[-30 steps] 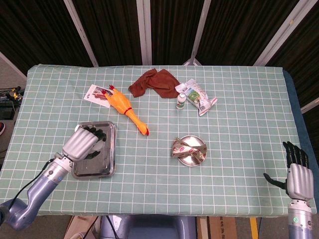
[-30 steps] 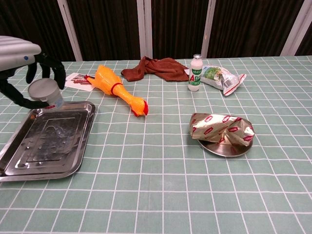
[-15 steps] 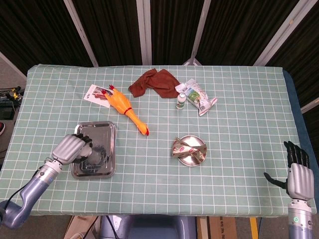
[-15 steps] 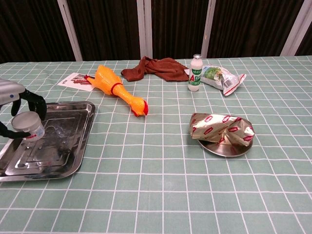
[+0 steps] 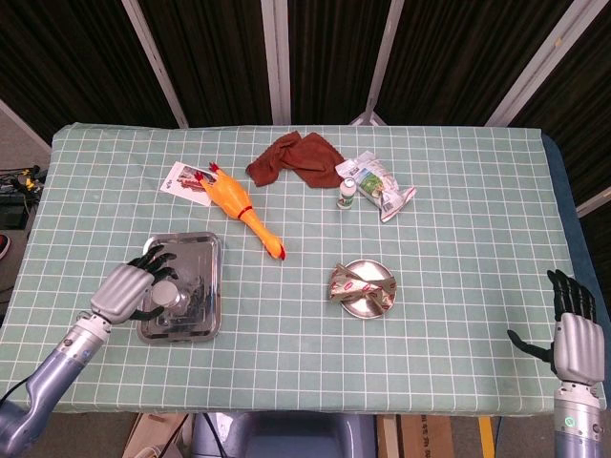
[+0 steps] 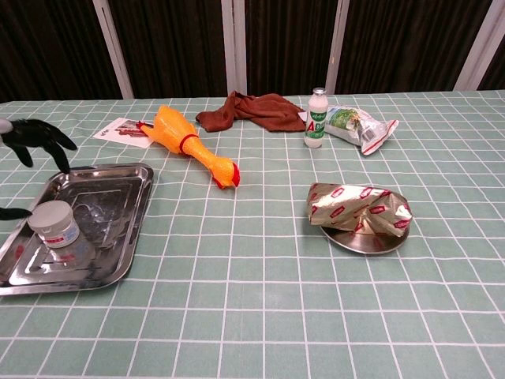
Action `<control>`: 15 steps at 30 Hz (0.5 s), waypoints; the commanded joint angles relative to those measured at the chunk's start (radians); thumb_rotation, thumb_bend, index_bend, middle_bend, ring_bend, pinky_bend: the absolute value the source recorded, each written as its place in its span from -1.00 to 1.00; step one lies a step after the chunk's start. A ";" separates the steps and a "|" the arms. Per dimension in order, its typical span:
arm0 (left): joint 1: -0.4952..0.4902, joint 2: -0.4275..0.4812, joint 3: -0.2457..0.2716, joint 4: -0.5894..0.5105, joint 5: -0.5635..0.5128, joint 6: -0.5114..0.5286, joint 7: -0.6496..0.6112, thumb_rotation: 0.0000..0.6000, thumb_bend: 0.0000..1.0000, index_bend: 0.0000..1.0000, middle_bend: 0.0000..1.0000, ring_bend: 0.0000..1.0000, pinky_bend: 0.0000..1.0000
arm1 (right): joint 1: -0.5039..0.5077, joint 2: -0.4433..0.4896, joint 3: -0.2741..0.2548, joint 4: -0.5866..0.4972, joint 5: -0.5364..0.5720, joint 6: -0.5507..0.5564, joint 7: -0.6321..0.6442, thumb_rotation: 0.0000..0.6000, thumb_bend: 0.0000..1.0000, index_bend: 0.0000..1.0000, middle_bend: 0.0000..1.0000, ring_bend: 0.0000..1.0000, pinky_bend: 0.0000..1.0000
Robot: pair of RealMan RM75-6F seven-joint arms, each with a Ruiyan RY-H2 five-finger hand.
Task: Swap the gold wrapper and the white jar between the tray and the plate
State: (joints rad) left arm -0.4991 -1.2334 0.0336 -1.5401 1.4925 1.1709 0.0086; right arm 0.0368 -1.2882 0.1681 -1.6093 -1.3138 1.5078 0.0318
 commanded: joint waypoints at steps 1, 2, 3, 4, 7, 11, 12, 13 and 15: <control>0.119 0.119 0.006 -0.161 -0.021 0.159 0.103 1.00 -0.33 -0.36 -0.77 -0.94 -0.47 | 0.000 0.005 -0.004 -0.004 -0.007 -0.002 0.000 1.00 -0.75 -0.81 -0.85 -0.91 -1.00; 0.154 0.133 0.015 -0.179 -0.037 0.195 0.136 1.00 -0.33 -0.36 -0.77 -0.94 -0.47 | 0.002 0.010 -0.011 -0.003 -0.018 -0.007 -0.005 1.00 -0.75 -0.81 -0.85 -0.91 -1.00; 0.187 0.137 0.023 -0.188 -0.049 0.228 0.155 1.00 -0.33 -0.36 -0.77 -0.94 -0.48 | 0.006 0.022 -0.024 0.002 -0.036 -0.018 -0.016 1.00 -0.75 -0.81 -0.85 -0.91 -1.00; 0.212 0.137 0.029 -0.190 -0.060 0.251 0.157 1.00 -0.34 -0.37 -0.78 -0.94 -0.48 | 0.011 0.037 -0.037 0.006 -0.053 -0.031 -0.032 1.00 -0.75 -0.81 -0.85 -0.91 -1.00; 0.271 0.132 0.036 -0.175 -0.079 0.303 0.119 1.00 -0.39 -0.38 -0.80 -0.94 -0.52 | 0.019 0.062 -0.060 0.011 -0.098 -0.035 -0.086 1.00 -0.75 -0.81 -0.85 -0.91 -1.00; 0.315 0.129 0.032 -0.144 -0.072 0.349 0.076 1.00 -0.39 -0.42 -0.86 -0.99 -0.58 | 0.023 0.064 -0.074 0.020 -0.147 -0.017 -0.092 1.00 -0.75 -0.81 -0.85 -0.93 -1.00; 0.324 0.127 0.029 -0.136 -0.069 0.362 0.067 1.00 -0.39 -0.43 -0.88 -1.00 -0.59 | 0.023 0.065 -0.077 0.021 -0.157 -0.014 -0.085 1.00 -0.75 -0.81 -0.85 -0.93 -1.00; 0.336 0.125 0.023 -0.128 -0.064 0.381 0.052 1.00 -0.39 -0.44 -0.89 -1.00 -0.60 | 0.022 0.066 -0.079 0.022 -0.166 -0.008 -0.075 1.00 -0.75 -0.81 -0.85 -0.93 -1.00; 0.350 0.125 0.017 -0.117 -0.044 0.407 0.025 1.00 -0.39 -0.50 -0.93 -1.00 -0.62 | 0.021 0.070 -0.080 0.029 -0.175 -0.001 -0.064 1.00 -0.75 -0.81 -0.85 -0.93 -1.00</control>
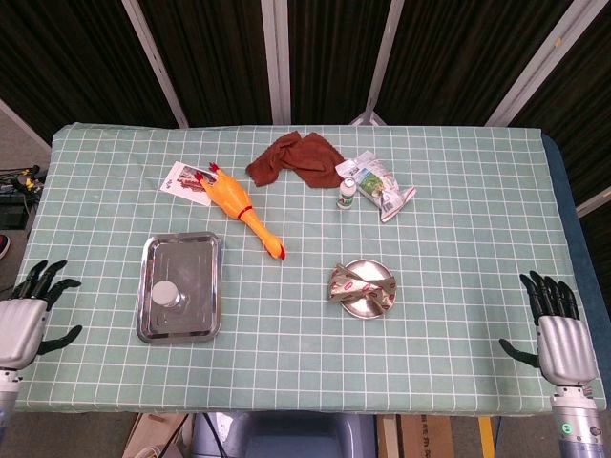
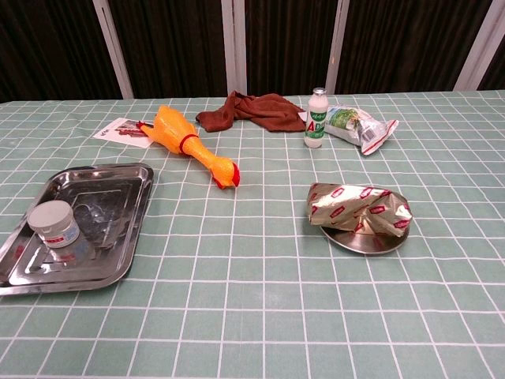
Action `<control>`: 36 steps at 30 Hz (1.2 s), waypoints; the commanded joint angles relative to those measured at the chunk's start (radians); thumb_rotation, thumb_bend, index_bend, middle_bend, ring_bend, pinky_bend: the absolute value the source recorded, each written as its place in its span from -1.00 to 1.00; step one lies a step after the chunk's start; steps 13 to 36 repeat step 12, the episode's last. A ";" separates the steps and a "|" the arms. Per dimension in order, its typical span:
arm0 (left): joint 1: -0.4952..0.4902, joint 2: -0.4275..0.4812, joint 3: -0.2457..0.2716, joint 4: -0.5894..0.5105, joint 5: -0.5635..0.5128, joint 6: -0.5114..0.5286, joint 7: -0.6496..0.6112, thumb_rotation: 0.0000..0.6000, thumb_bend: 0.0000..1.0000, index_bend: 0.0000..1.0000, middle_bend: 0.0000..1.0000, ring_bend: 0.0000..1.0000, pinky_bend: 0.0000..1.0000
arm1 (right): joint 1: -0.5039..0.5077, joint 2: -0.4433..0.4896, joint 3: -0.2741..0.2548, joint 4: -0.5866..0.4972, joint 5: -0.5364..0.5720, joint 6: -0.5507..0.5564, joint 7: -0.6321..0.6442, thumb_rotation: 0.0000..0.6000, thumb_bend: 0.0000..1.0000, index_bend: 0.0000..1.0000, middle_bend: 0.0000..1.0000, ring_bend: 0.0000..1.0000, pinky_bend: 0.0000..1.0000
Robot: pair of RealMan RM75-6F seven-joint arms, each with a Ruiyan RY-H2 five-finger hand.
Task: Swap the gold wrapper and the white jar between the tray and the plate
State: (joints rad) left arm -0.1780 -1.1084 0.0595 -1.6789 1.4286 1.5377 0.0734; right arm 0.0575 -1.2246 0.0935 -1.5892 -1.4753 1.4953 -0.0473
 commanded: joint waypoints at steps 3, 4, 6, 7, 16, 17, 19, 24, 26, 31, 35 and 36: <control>0.046 0.000 -0.018 0.038 0.036 0.066 -0.064 1.00 -0.39 -0.54 -0.95 -1.00 -0.63 | 0.001 0.011 -0.005 0.017 -0.016 0.011 0.025 1.00 -0.75 -0.81 -0.85 -0.93 -1.00; 0.052 -0.001 -0.024 0.043 0.038 0.075 -0.070 1.00 -0.39 -0.55 -0.95 -1.00 -0.63 | 0.003 0.013 -0.006 0.019 -0.017 0.008 0.031 1.00 -0.75 -0.81 -0.85 -0.93 -1.00; 0.059 -0.003 -0.030 0.048 0.040 0.082 -0.073 1.00 -0.39 -0.56 -0.96 -1.00 -0.63 | 0.006 0.016 -0.006 0.022 -0.019 0.005 0.038 1.00 -0.75 -0.81 -0.85 -0.93 -1.00; 0.064 -0.004 -0.034 0.048 0.040 0.086 -0.073 1.00 -0.39 -0.56 -0.96 -1.00 -0.63 | 0.007 0.017 -0.008 0.025 -0.020 0.002 0.039 1.00 -0.75 -0.81 -0.85 -0.93 -1.00; 0.075 -0.010 -0.048 0.045 0.044 0.092 -0.048 1.00 -0.39 -0.56 -0.96 -1.00 -0.63 | 0.008 0.019 -0.012 0.022 -0.020 -0.001 0.027 1.00 -0.75 -0.81 -0.85 -0.93 -1.00; 0.075 -0.010 -0.048 0.045 0.044 0.092 -0.048 1.00 -0.39 -0.56 -0.96 -1.00 -0.63 | 0.008 0.019 -0.012 0.022 -0.020 -0.001 0.027 1.00 -0.75 -0.81 -0.85 -0.93 -1.00; 0.075 -0.010 -0.048 0.045 0.044 0.092 -0.048 1.00 -0.39 -0.56 -0.96 -1.00 -0.63 | 0.008 0.019 -0.012 0.022 -0.020 -0.001 0.027 1.00 -0.75 -0.81 -0.85 -0.93 -1.00; 0.075 -0.010 -0.048 0.045 0.044 0.092 -0.048 1.00 -0.39 -0.56 -0.96 -1.00 -0.63 | 0.008 0.019 -0.012 0.022 -0.020 -0.001 0.027 1.00 -0.75 -0.81 -0.85 -0.93 -1.00; 0.075 -0.010 -0.048 0.045 0.044 0.092 -0.048 1.00 -0.39 -0.56 -0.96 -1.00 -0.63 | 0.008 0.019 -0.012 0.022 -0.020 -0.001 0.027 1.00 -0.75 -0.81 -0.85 -0.93 -1.00; 0.075 -0.010 -0.048 0.045 0.044 0.092 -0.048 1.00 -0.39 -0.56 -0.96 -1.00 -0.63 | 0.008 0.019 -0.012 0.022 -0.020 -0.001 0.027 1.00 -0.75 -0.81 -0.85 -0.93 -1.00; 0.075 -0.010 -0.048 0.045 0.044 0.092 -0.048 1.00 -0.39 -0.56 -0.96 -1.00 -0.63 | 0.008 0.019 -0.012 0.022 -0.020 -0.001 0.027 1.00 -0.75 -0.81 -0.85 -0.93 -1.00; 0.075 -0.010 -0.048 0.045 0.044 0.092 -0.048 1.00 -0.39 -0.56 -0.96 -1.00 -0.63 | 0.008 0.019 -0.012 0.022 -0.020 -0.001 0.027 1.00 -0.75 -0.81 -0.85 -0.93 -1.00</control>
